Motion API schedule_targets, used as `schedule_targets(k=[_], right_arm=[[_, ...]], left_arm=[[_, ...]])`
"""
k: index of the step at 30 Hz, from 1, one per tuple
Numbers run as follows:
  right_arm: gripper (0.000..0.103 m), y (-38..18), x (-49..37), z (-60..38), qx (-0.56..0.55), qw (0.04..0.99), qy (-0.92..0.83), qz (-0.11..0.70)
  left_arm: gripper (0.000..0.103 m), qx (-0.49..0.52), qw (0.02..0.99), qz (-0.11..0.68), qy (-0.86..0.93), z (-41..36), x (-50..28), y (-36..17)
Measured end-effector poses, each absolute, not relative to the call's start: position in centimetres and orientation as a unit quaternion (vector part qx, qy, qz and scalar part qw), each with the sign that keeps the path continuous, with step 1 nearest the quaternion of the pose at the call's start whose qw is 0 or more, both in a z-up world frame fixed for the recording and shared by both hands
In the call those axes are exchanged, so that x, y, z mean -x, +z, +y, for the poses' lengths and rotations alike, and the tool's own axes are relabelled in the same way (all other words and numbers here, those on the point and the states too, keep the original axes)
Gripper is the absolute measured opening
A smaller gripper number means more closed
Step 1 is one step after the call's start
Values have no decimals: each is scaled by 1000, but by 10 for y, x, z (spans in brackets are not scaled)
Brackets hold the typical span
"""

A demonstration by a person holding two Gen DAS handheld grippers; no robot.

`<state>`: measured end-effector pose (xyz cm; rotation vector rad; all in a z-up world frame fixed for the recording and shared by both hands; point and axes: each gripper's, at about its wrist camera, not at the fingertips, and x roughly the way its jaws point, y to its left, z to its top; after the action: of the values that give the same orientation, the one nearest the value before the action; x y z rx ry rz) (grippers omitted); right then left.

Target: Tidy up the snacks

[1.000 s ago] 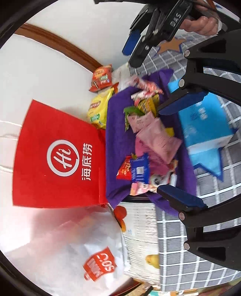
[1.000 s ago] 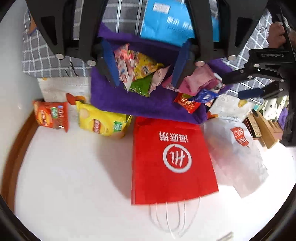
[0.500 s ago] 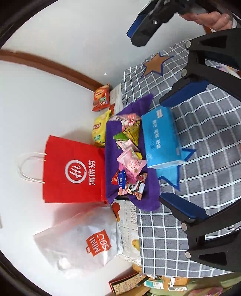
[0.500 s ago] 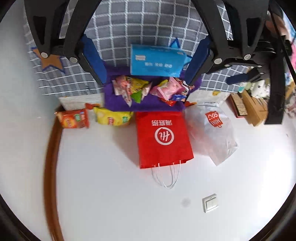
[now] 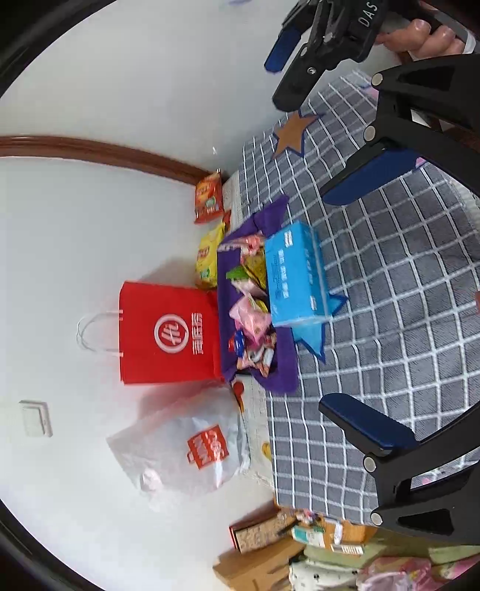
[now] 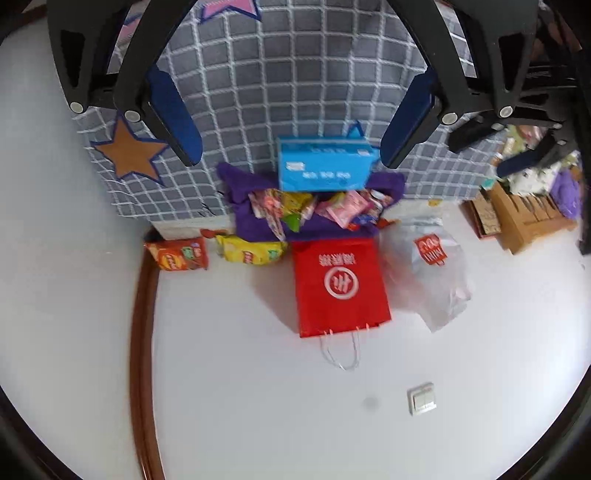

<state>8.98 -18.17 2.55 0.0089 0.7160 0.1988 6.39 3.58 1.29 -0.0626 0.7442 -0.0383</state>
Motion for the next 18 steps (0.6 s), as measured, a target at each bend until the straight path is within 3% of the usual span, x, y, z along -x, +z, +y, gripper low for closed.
schedule_targets(k=[18], right_arm=[[99,32,-32,-201,6,939,85,333]], left_arm=[[103,43,939,341,-25,16,-14,20]])
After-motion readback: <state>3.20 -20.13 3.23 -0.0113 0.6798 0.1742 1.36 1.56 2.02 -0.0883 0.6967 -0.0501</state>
